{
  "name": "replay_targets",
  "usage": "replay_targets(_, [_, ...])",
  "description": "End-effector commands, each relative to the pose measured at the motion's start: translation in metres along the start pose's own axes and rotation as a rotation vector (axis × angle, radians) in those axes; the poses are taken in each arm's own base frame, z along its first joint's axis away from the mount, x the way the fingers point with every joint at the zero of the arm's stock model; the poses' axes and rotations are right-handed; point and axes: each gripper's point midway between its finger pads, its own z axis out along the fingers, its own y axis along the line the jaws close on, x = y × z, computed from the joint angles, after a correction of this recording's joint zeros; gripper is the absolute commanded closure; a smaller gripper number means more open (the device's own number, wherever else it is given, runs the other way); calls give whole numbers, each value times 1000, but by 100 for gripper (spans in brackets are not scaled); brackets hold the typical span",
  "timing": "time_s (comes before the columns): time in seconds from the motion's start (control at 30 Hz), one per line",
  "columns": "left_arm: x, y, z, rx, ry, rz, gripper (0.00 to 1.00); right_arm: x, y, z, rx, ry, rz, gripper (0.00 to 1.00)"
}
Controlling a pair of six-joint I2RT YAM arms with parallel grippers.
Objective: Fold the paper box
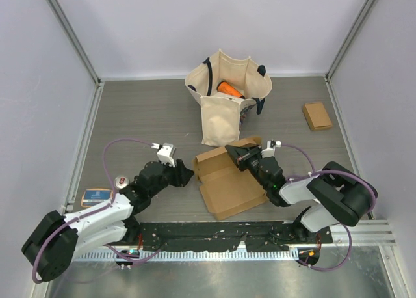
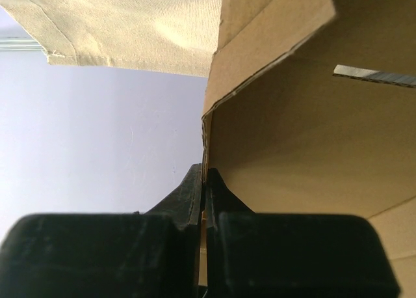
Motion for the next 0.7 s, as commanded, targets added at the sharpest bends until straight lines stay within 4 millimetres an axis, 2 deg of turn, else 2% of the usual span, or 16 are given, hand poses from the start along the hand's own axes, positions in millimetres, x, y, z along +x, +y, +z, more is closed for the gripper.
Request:
replay_targets(0.0, [-29, -47, -6, 246, -119, 82, 46, 1, 13, 5, -43, 0, 6, 99])
replay_targets(0.3, [-26, -61, 2, 263, -103, 149, 37, -1, 13, 2, -43, -8, 11, 99])
replay_targets(0.4, [-27, -70, -3, 283, -104, 152, 34, -1, 14, 1, -47, -8, 14, 99])
replay_targets(0.5, [-33, -69, -8, 267, -125, 136, 30, 0, 16, 0, -50, -2, 6, 99])
replay_targets(0.67, [-25, -62, 9, 212, -71, 136, 30, 1, 17, -1, -52, -2, -1, 99])
